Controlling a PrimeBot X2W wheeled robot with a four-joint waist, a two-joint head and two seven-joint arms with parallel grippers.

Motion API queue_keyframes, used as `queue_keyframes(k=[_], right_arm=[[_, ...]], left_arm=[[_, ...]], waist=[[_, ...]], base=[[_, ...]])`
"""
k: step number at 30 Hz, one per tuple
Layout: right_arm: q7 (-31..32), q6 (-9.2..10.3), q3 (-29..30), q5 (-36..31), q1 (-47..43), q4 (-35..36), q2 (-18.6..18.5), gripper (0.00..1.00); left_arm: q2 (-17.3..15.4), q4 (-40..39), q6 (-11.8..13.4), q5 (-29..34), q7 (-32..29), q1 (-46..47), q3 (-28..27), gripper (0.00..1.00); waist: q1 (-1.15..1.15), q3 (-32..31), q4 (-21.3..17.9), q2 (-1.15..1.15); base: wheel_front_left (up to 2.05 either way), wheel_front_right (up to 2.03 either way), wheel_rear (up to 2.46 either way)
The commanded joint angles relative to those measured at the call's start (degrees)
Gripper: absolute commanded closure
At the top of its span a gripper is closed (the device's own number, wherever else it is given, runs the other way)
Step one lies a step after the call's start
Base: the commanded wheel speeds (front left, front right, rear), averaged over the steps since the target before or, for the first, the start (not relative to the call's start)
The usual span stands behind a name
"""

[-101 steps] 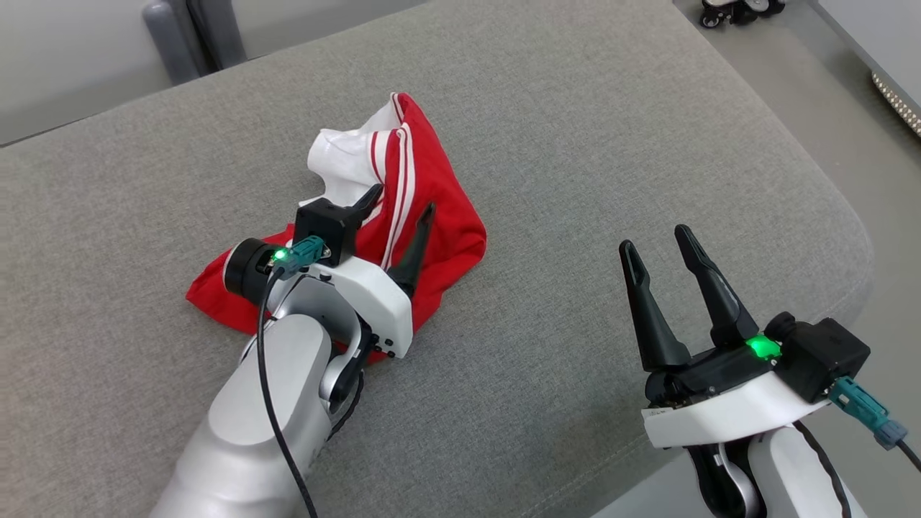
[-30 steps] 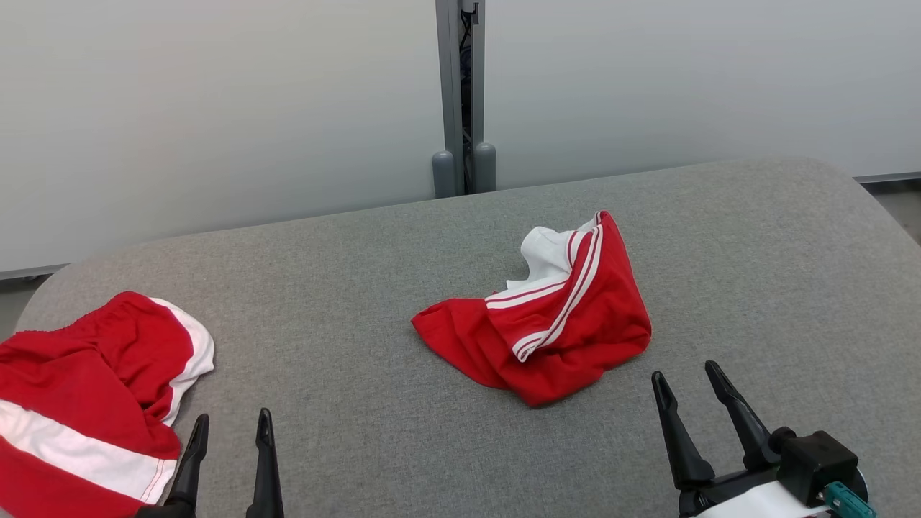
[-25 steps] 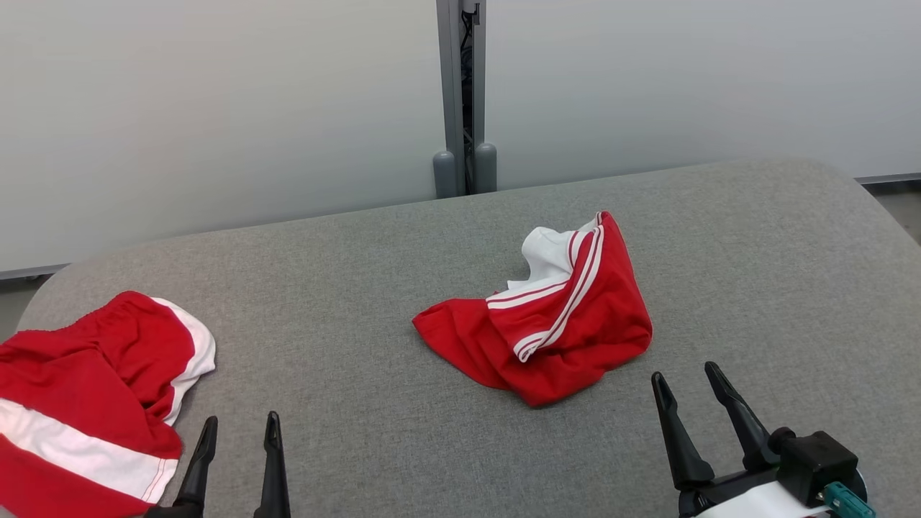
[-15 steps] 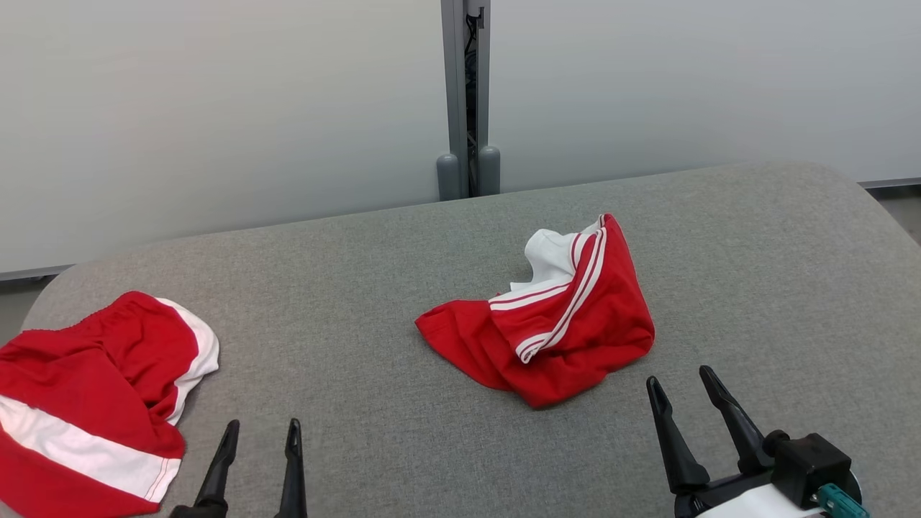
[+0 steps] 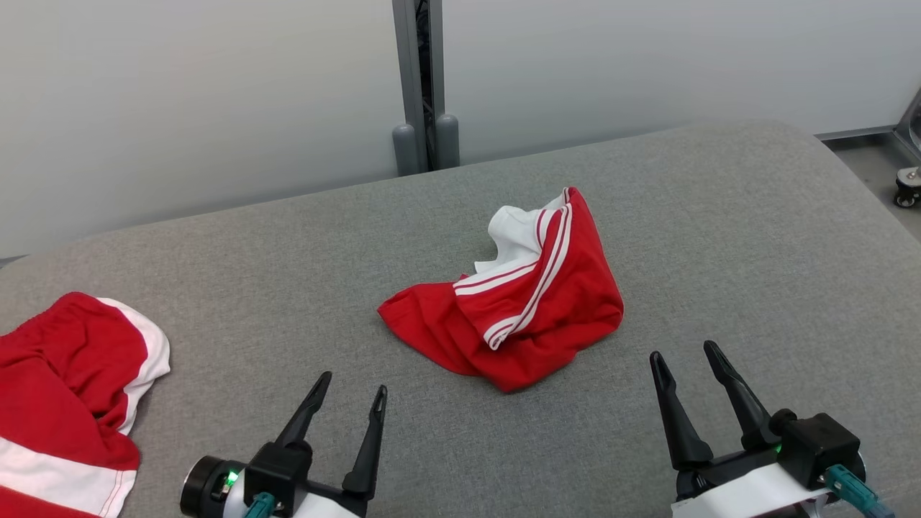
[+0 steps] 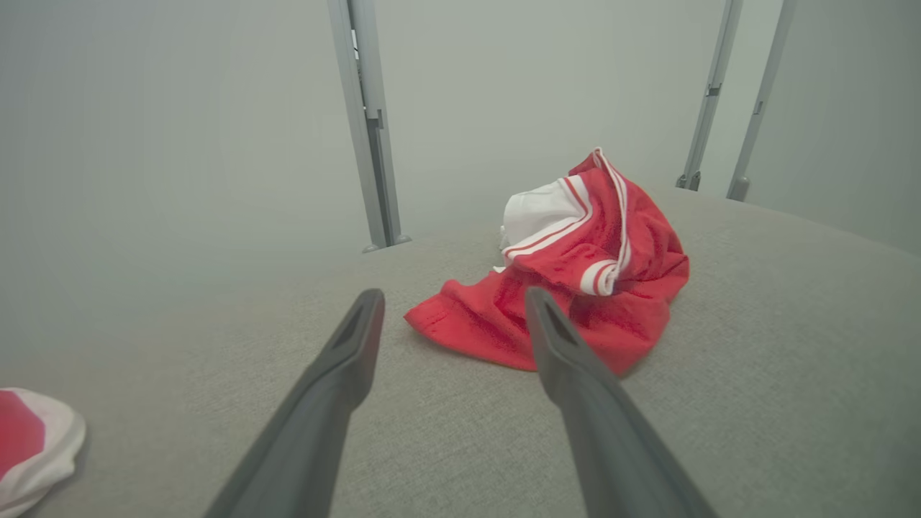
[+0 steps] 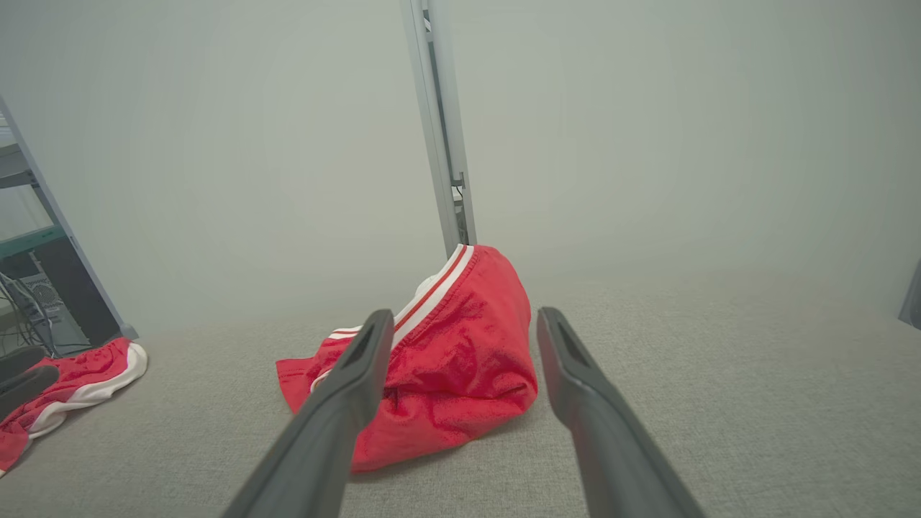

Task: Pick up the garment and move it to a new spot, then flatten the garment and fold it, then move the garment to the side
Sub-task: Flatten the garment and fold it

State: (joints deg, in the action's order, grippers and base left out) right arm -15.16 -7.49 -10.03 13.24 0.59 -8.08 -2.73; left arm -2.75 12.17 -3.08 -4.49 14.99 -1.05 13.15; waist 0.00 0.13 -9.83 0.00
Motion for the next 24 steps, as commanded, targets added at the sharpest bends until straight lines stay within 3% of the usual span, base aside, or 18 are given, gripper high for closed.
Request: queue_keyframes(k=[1, 10, 24], right_arm=[[-0.1, -0.01, 0.0, 0.2, 0.3, 0.2, -0.3, 0.00], [-0.1, -0.01, 0.1, 0.7, 1.7, 0.6, -0.3, 0.00], [-0.1, -0.01, 0.0, 2.3, 4.2, 1.1, -0.3, 0.00]], left_arm=[[-0.2, 0.4, -0.4, 0.6, 0.2, 1.4, 0.2, 0.00], [-0.3, 7.5, -3.3, 3.1, 0.2, 9.0, 7.3, 0.00], [-0.6, 16.3, -3.6, 7.6, 0.2, 20.9, 14.7, 0.00]], waist=[[0.00, 0.9, -0.9, 0.00], [0.00, 4.0, -3.5, 0.00], [0.00, 8.6, -6.3, 0.00]], base=[[0.00, 0.00, 0.00], [0.00, 0.00, 0.00], [0.00, 0.00, 0.00]])
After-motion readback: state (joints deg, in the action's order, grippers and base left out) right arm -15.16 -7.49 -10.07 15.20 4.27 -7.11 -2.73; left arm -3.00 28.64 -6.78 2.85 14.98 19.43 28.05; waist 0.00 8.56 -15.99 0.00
